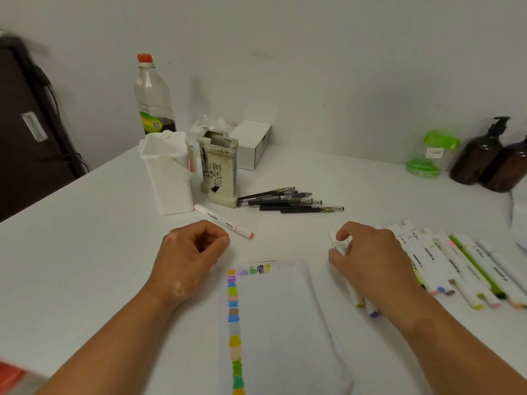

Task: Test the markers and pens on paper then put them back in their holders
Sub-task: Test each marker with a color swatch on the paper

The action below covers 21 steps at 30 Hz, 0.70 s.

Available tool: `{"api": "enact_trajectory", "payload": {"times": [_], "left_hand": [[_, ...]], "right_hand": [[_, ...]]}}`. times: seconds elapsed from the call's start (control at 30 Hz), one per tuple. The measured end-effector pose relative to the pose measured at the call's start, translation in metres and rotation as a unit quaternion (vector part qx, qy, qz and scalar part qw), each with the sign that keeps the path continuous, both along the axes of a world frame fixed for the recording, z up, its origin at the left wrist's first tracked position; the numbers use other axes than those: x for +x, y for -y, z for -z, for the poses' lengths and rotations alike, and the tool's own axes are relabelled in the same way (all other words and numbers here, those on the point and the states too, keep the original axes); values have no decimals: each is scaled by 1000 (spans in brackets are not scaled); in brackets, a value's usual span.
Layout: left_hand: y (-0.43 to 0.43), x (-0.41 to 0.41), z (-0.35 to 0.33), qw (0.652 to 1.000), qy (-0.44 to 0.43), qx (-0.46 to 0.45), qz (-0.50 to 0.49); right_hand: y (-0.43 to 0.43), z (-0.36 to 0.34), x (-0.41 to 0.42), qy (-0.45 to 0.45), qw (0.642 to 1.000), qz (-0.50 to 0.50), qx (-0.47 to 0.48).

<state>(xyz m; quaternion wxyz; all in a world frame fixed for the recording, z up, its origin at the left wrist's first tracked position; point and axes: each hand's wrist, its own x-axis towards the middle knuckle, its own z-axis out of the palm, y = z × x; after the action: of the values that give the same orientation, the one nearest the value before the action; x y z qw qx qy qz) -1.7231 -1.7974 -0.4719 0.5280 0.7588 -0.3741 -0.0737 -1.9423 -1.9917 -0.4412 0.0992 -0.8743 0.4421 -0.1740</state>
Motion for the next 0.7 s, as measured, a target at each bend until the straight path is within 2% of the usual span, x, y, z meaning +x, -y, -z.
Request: {"api": "enact_trajectory", "payload": {"times": [0.1, 0.17, 0.27, 0.4, 0.5, 0.6, 0.7], "left_hand": [[1, 0, 1, 1000, 0, 6, 0], [1, 0, 1, 1000, -2, 7, 3], [-1, 1, 0, 1000, -5, 6, 1], [-4, -2, 0, 1000, 5, 21, 2], [-5, -5, 1, 999, 14, 38, 9], [-4, -5, 1, 999, 10, 37, 15], [-4, -4, 0, 999, 2, 32, 22]], "right_hand": [[-13, -10, 27, 40, 994, -102, 15], [-21, -15, 60, 19, 983, -182, 30], [-26, -20, 113, -8, 967, -252, 32], [-33, -12, 158, -44, 962, -265, 41], [-38, -3, 167, -87, 958, -272, 11], [-34, -8, 159, -109, 958, -265, 3], [-23, -19, 127, -90, 961, -254, 59]]}}
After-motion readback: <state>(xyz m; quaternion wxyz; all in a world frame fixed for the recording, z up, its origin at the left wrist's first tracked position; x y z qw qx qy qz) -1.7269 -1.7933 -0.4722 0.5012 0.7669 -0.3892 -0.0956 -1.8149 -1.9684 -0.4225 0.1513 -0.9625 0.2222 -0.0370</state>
